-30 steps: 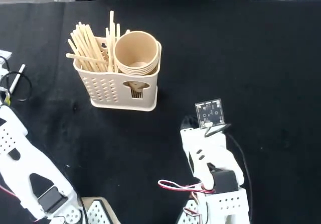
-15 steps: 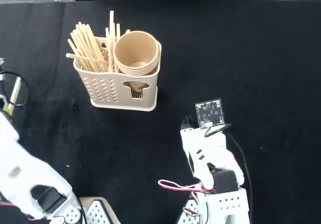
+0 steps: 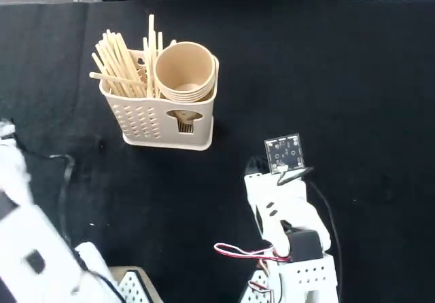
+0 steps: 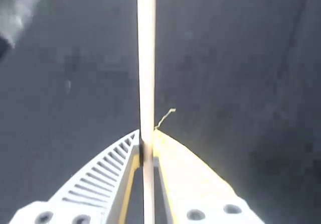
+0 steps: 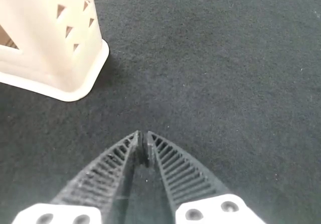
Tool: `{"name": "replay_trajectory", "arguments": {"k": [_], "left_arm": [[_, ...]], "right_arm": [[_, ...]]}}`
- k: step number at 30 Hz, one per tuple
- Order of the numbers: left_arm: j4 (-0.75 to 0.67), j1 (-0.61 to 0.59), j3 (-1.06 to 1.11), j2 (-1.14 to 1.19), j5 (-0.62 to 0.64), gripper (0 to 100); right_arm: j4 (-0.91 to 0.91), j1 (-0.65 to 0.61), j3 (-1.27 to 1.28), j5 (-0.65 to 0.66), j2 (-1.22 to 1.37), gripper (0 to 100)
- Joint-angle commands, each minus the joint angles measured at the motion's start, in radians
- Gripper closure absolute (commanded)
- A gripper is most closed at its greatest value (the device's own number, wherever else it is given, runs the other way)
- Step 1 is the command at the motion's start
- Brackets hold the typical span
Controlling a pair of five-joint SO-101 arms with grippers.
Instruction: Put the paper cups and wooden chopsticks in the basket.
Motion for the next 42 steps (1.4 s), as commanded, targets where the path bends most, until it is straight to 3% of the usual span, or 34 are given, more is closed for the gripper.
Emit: {"name": "replay_trajectory", "arguments": {"k": [1,6,11,22,28,42], "left_arm": [[-0.101,0.151,0.045,-0.287,0.249,97],[-0.376,0.343,0.070,-0.425,0.453,97],[-0.615,0.530,0.045,-0.399,0.459,97],[-0.629,0.748,-0.205,-0.084,0.473,97],[-0.629,0.748,-0.243,0.144,0.601,97],[-0.628,0.757,-0.197,0.278,0.601,97]], "right_arm": [[0.005,0.011,-0.001,0.006,-0.004,98.5],[0.005,0.011,-0.001,0.006,-0.007,98.5],[0.005,0.011,-0.001,0.006,-0.008,98.5],[0.005,0.011,-0.001,0.006,-0.010,98.4],[0.005,0.011,-0.001,0.006,-0.010,98.4],[0.005,0.011,-0.001,0.006,-0.012,98.4]]}}
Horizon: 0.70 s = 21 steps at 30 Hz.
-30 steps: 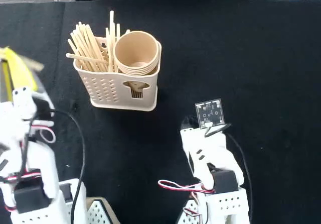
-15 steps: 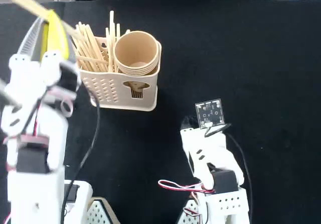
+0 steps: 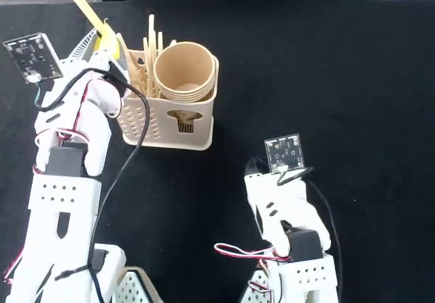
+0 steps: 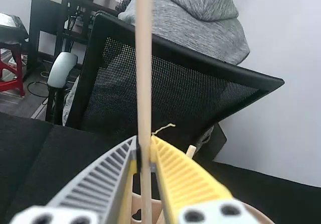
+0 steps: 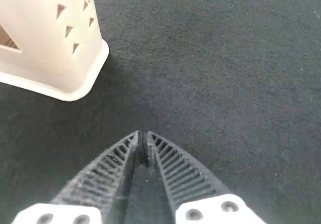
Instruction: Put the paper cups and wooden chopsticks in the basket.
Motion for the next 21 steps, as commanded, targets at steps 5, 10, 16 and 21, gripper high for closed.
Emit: {"name": "replay_trajectory", "arguments": {"k": [5,10,16,21], "left_arm": [[-0.009,0.007,-0.008,0.003,-0.025,97],[0.055,0.007,-0.016,-0.003,-0.044,86],[0.199,0.007,-0.111,0.000,0.000,82],[0.226,0.005,-0.150,-0.008,0.000,82]], "right_arm": [[0.005,0.011,-0.001,0.006,-0.012,98.4],[0.005,0.011,-0.001,0.006,-0.012,98.4],[0.005,0.011,-0.001,0.006,-0.012,98.4],[0.005,0.011,-0.001,0.006,-0.012,98.4]]}}
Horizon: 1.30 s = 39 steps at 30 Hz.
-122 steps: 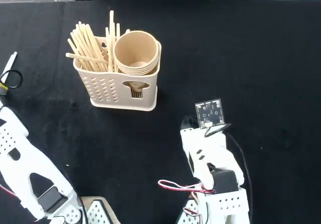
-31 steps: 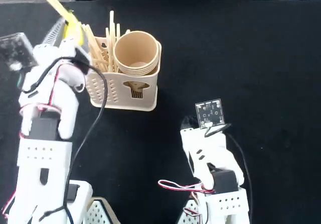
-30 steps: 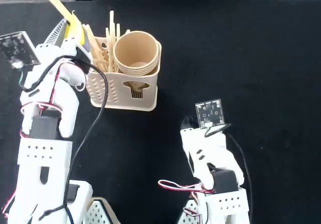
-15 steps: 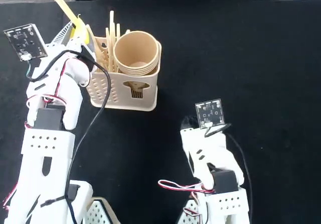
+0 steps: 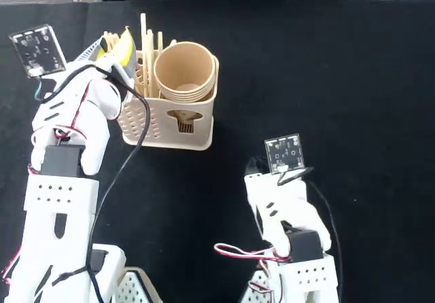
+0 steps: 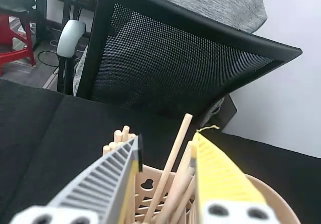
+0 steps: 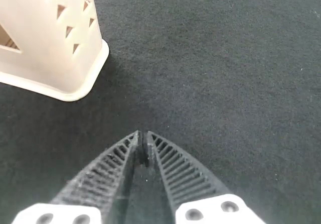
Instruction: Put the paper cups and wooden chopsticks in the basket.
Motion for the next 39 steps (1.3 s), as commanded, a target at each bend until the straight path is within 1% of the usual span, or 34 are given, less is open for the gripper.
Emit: {"name": "replay_trajectory", "arguments": {"k": [1,5,7,8,11,13,15,17,19,21,23,25,27,28,30,32,35,36,39], "left_arm": [[0.006,0.002,-0.073,-0.012,0.008,82],[0.006,-0.015,-0.099,-0.014,0.008,83],[0.017,-0.056,-0.127,-0.028,0.014,83],[0.044,-0.074,-0.145,-0.048,0.014,83],[0.183,-0.142,-0.203,-0.157,0.009,83],[0.321,-0.177,-0.222,-0.267,0.002,83],[0.468,-0.208,-0.228,-0.402,-0.058,83],[0.557,-0.239,-0.197,-0.528,-0.152,83],[0.592,-0.286,-0.110,-0.660,-0.247,83],[0.598,-0.354,0.028,-0.781,-0.338,83],[0.595,-0.420,0.209,-0.905,-0.413,86],[0.595,-0.460,0.403,-1.028,-0.465,92],[0.595,-0.490,0.532,-1.033,-0.525,97],[0.595,-0.496,0.588,-1.010,-0.551,97],[0.569,-0.481,0.727,-0.979,-0.577,96],[0.519,-0.461,0.871,-0.982,-0.571,97],[0.451,-0.461,1.070,-1.013,-0.575,97],[0.466,-0.458,1.058,-1.017,-0.575,97],[0.586,-0.455,1.061,-1.016,-0.578,97]], "right_arm": [[0.005,0.011,-0.001,0.006,-0.012,98.4],[0.005,0.011,-0.001,0.006,-0.012,98.4],[0.005,0.011,-0.001,0.006,-0.012,98.4],[0.005,0.011,-0.001,0.006,-0.012,98.4],[0.005,0.011,-0.001,0.006,-0.012,98.4],[0.005,0.011,-0.001,0.006,-0.012,98.4],[0.005,0.011,-0.001,0.006,-0.012,98.4],[0.005,0.012,-0.001,0.006,-0.012,98.4],[0.005,0.012,-0.001,0.006,-0.012,98.4],[0.005,0.012,-0.001,0.006,-0.012,98.4],[0.008,0.012,-0.001,0.006,-0.012,98.5],[0.041,0.012,-0.001,0.006,-0.012,98.4],[0.074,0.012,-0.001,0.006,-0.012,98.4],[0.094,0.012,-0.001,0.006,-0.012,98.4],[0.124,0.011,-0.001,0.006,-0.012,98.4],[0.149,0.012,-0.001,0.006,-0.012,98.4],[0.163,0.066,-0.001,0.006,-0.012,98.4],[0.164,0.091,-0.001,0.006,-0.012,98.4],[0.169,0.155,-0.001,0.006,-0.012,98.5]]}}
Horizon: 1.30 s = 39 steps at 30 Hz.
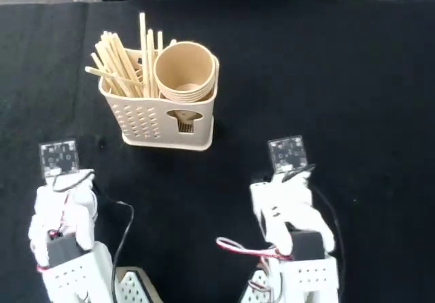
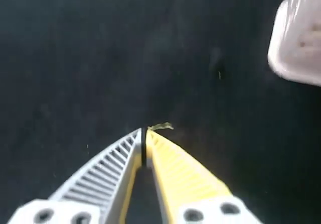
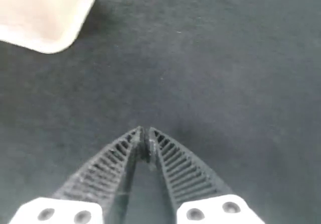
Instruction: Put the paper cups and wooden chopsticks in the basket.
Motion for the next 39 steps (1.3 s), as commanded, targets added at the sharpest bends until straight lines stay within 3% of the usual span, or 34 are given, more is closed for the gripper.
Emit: {"name": "replay_trajectory", "arguments": {"k": [1,4,10,13,19,26,39], "left_arm": [[0.124,0.012,0.024,-0.003,-0.009,97],[0.281,0.007,0.024,-0.003,-0.012,97],[0.275,-0.082,0.024,-0.003,-0.011,97],[0.275,-0.097,0.024,-0.003,-0.011,97],[0.275,-0.084,0.024,-0.003,-0.006,97],[0.275,0.025,0.024,-0.002,-0.008,97],[0.275,0.024,0.024,-0.002,-0.008,97]], "right_arm": [[0.003,0.089,-0.001,0.003,-0.012,98.5],[0.017,0.149,-0.001,0.003,-0.012,98.5],[0.181,0.199,-0.001,0.000,-0.012,98.5],[0.180,0.203,-0.001,-0.005,-0.007,98.5],[0.180,0.147,-0.001,-0.005,-0.007,98.5],[0.180,0.101,-0.001,-0.003,-0.008,98.5],[0.180,0.101,-0.001,-0.003,-0.008,98.5]]}}
